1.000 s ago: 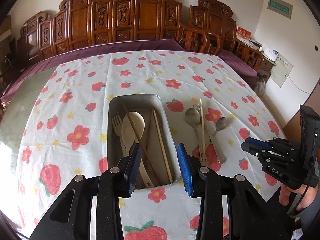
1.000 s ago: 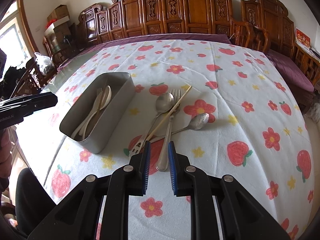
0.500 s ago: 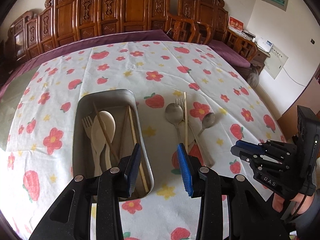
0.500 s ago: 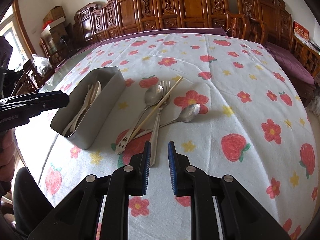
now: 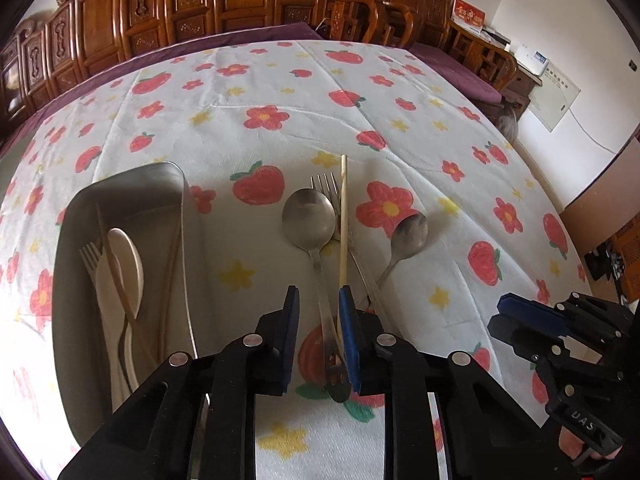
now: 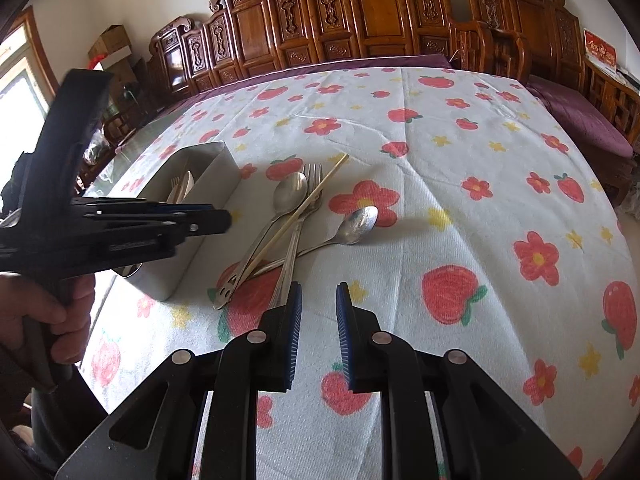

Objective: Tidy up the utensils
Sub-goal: 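Reach the left tool to a metal spoon and grasp its handle, then lift the metal spoon with the left tool while the right tool grasps another wooden chopstick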

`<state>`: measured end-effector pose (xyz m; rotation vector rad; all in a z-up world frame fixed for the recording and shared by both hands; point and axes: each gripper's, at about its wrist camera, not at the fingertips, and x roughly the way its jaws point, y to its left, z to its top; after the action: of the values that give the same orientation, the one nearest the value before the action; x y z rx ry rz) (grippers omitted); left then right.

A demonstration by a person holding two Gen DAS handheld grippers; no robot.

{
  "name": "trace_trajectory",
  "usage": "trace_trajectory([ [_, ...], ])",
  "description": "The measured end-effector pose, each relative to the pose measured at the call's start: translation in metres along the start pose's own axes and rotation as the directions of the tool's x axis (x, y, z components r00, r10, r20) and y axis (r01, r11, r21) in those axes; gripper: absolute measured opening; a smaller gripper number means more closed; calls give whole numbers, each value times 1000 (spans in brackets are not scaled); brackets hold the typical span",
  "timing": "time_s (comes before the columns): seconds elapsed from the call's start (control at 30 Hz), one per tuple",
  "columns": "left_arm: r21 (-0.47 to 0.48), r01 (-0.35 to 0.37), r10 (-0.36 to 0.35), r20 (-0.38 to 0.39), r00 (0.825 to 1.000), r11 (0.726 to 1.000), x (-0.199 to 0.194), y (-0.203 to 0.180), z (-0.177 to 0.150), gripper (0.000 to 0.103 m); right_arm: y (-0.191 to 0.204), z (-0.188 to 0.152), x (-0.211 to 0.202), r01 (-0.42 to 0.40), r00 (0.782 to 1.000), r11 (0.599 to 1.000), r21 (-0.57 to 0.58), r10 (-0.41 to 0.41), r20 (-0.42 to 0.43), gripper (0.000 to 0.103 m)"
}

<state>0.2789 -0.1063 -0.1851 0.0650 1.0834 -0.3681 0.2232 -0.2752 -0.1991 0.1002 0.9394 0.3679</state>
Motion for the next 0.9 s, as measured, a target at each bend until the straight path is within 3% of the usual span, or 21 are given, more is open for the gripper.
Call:
trace_trajectory([
  [0.47,32,-55,58,-109,992,998,51,-4,16,12,-7,-2,10,-25,1000,1000,13,25,-7,20],
  [0.9,8,-18,18,-86,996,1000,39,2,13,5,-2,0,8,-12,1000,1000,2,12,-4,20],
])
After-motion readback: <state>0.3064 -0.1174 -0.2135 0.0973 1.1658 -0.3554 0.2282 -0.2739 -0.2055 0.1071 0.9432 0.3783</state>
